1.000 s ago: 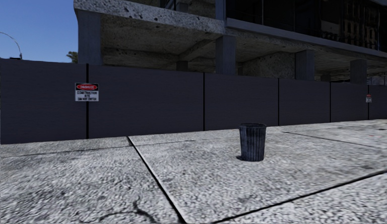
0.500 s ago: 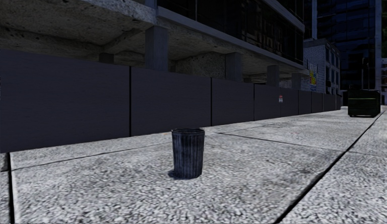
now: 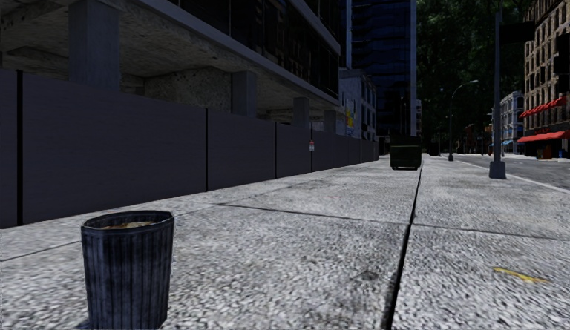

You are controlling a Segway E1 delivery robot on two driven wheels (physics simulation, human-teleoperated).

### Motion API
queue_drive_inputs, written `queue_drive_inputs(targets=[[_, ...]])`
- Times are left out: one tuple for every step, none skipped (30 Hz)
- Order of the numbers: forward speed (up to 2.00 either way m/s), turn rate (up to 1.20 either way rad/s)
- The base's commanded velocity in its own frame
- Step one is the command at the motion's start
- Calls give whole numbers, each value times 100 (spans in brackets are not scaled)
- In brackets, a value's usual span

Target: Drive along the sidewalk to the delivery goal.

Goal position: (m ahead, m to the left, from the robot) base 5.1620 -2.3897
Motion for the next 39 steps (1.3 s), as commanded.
queue_drive_inputs(targets=[[143, -77], [143, -77], [143, -77], [143, -77], [143, -77], [143, -77], [143, -77], [143, -77], [143, -77], [143, -77], [143, -77], [143, -77], [143, -77], [143, -77], [143, -77], [143, -77], [143, -77], [143, -60], [143, -60], [143, -9], [143, 0], [143, 0], [143, 0], [143, 0], [143, 0], [143, 0], [143, 0], [143, 0], [142, 0], [142, 0], [142, 0], [142, 0], [142, 2], [142, 27], [142, 75], [142, 88], [142, 93], [142, 94], [142, 86]])
